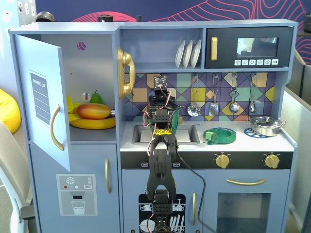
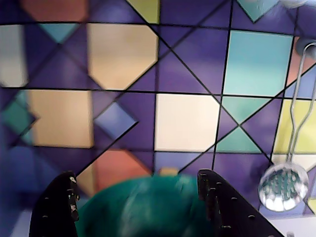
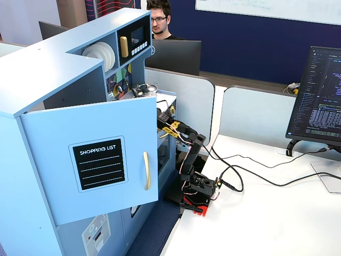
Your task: Pick up the green pineapple from the left cabinet and place it in the green recipient
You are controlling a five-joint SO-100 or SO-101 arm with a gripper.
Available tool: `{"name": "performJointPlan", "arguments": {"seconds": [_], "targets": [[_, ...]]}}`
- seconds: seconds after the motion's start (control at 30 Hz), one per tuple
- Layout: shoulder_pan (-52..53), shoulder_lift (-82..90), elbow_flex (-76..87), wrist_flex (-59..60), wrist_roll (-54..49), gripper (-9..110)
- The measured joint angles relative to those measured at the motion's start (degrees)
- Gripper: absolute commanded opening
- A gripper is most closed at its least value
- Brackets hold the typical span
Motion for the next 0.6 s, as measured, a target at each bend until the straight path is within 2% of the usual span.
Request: {"name": "performJointPlan", "arguments": {"seconds": [0.33,0.6], "targets": [[0.79,36.56,35.42,11.69,0.70,22],[1.93,52.91,62.75,14.06,2.99,22]]}}
